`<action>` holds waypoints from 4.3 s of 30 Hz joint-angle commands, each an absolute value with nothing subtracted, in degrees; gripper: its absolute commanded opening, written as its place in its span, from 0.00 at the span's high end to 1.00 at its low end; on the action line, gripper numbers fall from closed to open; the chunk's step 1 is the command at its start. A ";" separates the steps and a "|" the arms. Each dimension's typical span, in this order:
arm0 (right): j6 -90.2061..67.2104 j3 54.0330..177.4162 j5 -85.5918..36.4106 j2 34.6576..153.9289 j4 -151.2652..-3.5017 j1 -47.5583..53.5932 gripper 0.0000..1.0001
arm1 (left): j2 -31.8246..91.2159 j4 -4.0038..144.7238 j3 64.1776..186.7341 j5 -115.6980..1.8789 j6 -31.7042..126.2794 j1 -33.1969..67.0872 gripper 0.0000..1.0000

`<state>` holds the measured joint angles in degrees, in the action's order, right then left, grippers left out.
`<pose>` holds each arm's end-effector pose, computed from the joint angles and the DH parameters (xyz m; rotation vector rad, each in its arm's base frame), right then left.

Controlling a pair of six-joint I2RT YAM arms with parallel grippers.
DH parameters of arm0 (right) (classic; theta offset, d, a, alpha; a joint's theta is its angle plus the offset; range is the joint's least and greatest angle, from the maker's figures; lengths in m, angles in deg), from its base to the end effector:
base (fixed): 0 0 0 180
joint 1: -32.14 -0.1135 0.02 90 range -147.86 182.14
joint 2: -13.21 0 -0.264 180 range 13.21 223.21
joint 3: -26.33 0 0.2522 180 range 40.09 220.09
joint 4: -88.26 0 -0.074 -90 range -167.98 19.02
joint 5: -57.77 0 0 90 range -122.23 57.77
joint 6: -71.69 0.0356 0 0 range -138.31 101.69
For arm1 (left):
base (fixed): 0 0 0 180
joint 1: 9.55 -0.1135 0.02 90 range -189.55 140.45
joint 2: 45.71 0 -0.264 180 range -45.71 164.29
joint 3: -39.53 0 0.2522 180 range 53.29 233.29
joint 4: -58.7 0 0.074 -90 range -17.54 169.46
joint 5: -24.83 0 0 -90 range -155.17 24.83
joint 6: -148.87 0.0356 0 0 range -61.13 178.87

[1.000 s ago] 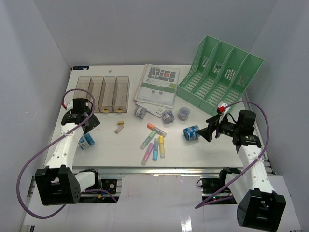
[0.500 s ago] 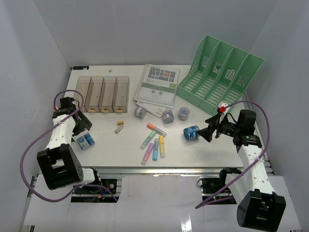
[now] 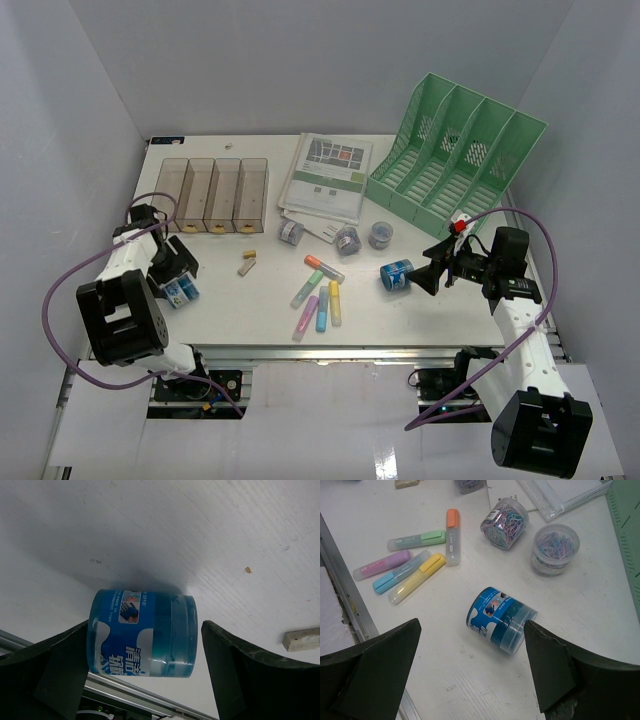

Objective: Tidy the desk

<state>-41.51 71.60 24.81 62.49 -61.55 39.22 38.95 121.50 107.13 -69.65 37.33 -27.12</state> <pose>0.1789 0.0079 0.2435 -0.7958 1.7781 0.7231 0.2430 0.0799 0.1946 -1.0005 2.7860 0.1066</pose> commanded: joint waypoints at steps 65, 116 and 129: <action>-44.56 72.75 26.86 66.12 -61.93 39.26 0.10 | 81.31 102.14 167.41 -47.24 8.29 -31.61 0.41; -19.53 85.23 -38.62 79.38 -57.47 2.86 0.10 | -8.82 100.29 89.20 -17.31 28.04 -13.04 0.02; -19.28 81.39 -37.36 83.83 -60.84 2.54 0.10 | -11.90 100.25 84.65 -16.20 23.73 -13.07 0.02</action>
